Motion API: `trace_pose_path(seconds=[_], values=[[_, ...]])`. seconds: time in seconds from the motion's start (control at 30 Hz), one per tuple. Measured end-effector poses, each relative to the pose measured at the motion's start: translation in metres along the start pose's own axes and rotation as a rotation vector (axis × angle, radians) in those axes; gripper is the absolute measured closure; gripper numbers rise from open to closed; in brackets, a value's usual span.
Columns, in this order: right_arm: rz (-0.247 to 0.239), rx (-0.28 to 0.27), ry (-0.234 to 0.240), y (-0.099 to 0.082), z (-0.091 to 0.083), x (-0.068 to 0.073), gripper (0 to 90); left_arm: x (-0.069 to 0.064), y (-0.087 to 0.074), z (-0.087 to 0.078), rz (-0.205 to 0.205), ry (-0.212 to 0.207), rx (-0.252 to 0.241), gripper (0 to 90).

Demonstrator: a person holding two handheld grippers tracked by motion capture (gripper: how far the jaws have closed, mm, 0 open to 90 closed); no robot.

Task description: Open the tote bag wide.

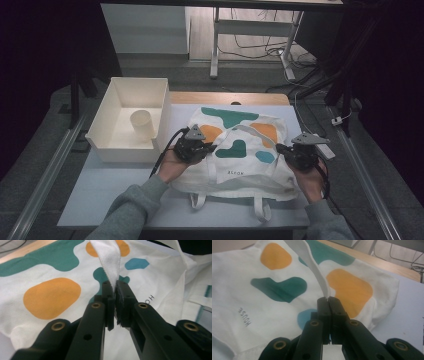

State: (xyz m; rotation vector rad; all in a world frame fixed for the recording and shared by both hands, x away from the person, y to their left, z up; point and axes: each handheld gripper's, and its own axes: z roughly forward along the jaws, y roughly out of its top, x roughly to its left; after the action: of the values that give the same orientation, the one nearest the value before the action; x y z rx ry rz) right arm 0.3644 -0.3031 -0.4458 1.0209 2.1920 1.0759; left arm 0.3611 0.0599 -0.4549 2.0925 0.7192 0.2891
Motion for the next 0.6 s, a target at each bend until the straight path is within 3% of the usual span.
trace_pose_path(seconds=[0.3,0.6], values=[[0.016,0.062,-0.021,-0.013,0.011,-0.006,88.4,0.015,-0.01,0.029,-0.033,0.016,0.096,83.1],[0.021,0.085,-0.019,-0.021,0.013,-0.011,88.4,0.023,-0.016,0.034,-0.067,0.01,0.109,82.9]])
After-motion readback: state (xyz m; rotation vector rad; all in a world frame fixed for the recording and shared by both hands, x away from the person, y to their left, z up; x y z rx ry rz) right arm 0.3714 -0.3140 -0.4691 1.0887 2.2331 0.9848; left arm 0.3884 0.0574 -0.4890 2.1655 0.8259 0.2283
